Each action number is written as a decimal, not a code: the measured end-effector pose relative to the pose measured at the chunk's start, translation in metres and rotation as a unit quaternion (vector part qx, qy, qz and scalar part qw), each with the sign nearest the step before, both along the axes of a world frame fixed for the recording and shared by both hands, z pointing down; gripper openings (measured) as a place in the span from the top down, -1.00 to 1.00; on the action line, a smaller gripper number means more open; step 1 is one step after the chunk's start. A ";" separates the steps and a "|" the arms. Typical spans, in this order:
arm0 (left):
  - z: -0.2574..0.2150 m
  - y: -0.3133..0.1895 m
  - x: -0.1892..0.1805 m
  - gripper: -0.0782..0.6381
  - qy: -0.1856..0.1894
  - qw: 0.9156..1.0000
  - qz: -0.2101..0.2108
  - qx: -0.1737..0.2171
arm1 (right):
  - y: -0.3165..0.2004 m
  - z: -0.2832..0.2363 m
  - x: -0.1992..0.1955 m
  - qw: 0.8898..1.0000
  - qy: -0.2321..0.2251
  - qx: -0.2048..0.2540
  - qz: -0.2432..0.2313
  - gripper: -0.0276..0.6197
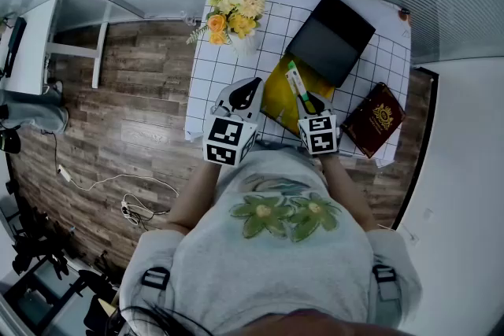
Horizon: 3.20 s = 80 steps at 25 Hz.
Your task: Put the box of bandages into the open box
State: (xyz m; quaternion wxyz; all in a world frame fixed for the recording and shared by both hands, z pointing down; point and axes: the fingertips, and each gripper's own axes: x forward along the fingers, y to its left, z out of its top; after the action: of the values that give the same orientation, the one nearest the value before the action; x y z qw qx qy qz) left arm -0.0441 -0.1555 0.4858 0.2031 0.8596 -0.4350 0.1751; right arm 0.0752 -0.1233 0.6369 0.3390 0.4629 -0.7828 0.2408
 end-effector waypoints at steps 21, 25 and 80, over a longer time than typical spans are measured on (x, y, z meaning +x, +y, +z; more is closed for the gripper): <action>0.002 0.002 -0.002 0.76 0.001 1.000 0.000 -0.001 | 0.004 0.016 0.001 1.000 0.025 -0.001 -0.018 0.63; 0.002 0.003 -0.002 0.76 0.001 1.000 0.000 -0.001 | 0.003 0.015 0.000 0.999 0.024 0.005 -0.022 0.63; -0.025 0.080 0.054 0.76 0.047 0.996 0.070 0.021 | 0.055 -0.143 0.006 0.980 -0.125 0.153 0.015 0.89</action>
State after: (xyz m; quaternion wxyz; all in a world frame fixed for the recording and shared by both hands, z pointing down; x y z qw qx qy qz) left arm 0.0095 -0.0759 0.4609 0.1926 0.8992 -0.3673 0.1394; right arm 0.0810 -0.0682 0.4944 0.1597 0.4872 -0.8397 0.1790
